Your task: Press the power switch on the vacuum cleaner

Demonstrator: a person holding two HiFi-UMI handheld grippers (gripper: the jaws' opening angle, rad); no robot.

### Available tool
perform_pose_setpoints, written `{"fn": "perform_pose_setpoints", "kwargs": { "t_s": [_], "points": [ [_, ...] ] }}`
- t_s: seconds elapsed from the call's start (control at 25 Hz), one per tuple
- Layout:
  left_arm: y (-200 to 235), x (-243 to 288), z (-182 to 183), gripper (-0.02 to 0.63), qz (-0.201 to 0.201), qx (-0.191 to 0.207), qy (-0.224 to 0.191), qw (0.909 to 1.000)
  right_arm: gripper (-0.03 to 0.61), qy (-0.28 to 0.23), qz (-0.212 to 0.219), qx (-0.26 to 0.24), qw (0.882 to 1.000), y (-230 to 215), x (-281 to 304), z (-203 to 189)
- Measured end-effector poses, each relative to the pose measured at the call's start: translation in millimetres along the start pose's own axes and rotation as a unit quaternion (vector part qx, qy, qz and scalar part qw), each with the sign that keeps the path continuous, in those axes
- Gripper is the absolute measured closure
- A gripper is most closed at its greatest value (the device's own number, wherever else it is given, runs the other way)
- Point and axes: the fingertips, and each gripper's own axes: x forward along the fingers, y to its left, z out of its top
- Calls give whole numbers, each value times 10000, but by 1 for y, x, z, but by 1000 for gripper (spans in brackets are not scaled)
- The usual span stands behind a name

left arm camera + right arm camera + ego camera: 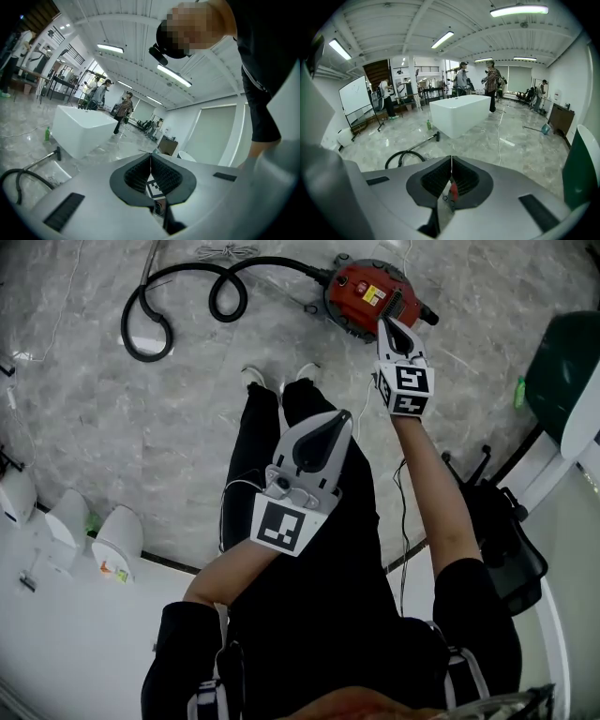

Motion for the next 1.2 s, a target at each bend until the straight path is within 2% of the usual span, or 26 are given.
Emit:
{"fn": "perform_pose_setpoints", "kwargs": {
  "t_s": [0.16, 0.36, 0.64, 0.76, 0.96, 1.08, 1.2],
  "points": [
    [12, 1, -10, 594, -7, 75, 128, 9999, 558, 69, -61, -217, 9997, -6, 27, -9],
    [23, 8, -35, 594, -71, -128, 439, 9989, 558, 205, -25, -343, 9992, -12, 51, -26],
    [37, 8, -45, 594, -1, -77, 512, 9987, 558, 360, -34, -724, 9967, -21, 84, -44],
    [39, 7, -48, 594, -69, 67, 566, 9983, 558, 491, -19, -715, 9962, -24, 99, -56],
    [39, 14, -46, 594, -191, 193, 426, 9987, 558, 811, 86, -770, 9937, -26, 128, -87],
    [46, 13, -52, 594, -136, 108, 417, 9990, 558, 903, 71, -500, 9946, -28, 138, -97],
    [49, 16, -61, 594, -48, -63, 429, 9990, 558, 1005, 89, -589, 9932, -30, 146, -103]
  ]
}}
